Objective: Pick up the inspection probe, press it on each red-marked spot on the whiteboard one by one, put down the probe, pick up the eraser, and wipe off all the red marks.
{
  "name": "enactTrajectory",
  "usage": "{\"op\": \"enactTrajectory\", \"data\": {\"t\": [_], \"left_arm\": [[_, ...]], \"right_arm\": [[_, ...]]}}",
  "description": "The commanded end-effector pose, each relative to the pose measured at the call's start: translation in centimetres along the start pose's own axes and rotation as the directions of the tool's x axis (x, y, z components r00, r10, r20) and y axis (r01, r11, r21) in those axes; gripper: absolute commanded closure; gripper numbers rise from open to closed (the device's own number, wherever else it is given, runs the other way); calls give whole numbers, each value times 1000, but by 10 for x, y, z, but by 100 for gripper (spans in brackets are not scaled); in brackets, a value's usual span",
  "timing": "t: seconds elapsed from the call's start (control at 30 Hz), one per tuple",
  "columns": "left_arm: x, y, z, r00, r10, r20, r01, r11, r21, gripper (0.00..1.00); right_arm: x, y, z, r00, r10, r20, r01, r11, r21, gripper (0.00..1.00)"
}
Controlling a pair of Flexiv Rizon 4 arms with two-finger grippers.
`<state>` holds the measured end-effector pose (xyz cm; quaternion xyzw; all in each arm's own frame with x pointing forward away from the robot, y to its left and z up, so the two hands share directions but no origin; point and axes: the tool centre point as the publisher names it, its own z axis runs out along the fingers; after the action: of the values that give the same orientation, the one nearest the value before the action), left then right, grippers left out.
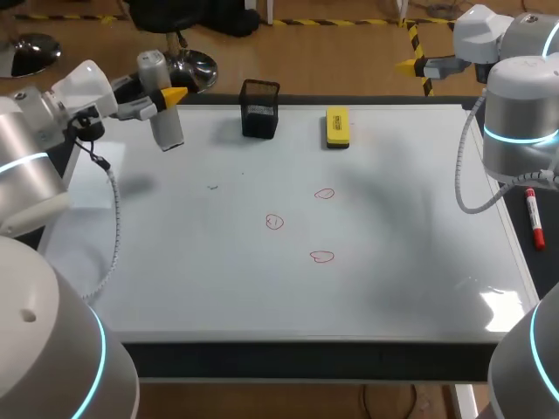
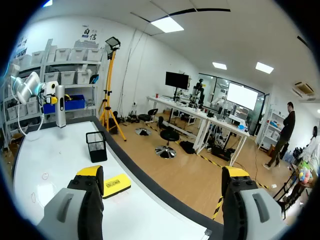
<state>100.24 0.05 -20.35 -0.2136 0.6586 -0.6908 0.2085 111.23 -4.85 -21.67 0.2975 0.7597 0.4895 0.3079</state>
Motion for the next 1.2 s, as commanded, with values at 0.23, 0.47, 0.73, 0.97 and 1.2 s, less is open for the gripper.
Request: {"op": "enactTrajectory", "data": {"t": [0.23, 0.47, 0.73, 0.97, 1.2], "left_arm": [[0, 0, 1, 1000, 1, 3, -1, 1000, 3, 100], [0, 0, 1, 1000, 1, 3, -1, 1000, 3, 100], [0, 0, 1, 1000, 1, 3, -1, 1000, 3, 100], [0, 0, 1, 1000, 1, 3, -1, 1000, 3, 100], [0, 0, 1, 1000, 1, 3, -1, 1000, 3, 100]], "right_arm": [[6, 14, 33, 944, -148, -295, 176, 982, 71, 0], [24, 25, 58, 784, -260, -564, 362, 929, 75, 0], [52, 30, 84, 480, -357, -801, 626, 779, 28, 0], [76, 27, 102, 215, -379, -900, 774, 628, -80, 0], [90, 11, 111, -15, -378, -926, 857, 472, -206, 0]]}}
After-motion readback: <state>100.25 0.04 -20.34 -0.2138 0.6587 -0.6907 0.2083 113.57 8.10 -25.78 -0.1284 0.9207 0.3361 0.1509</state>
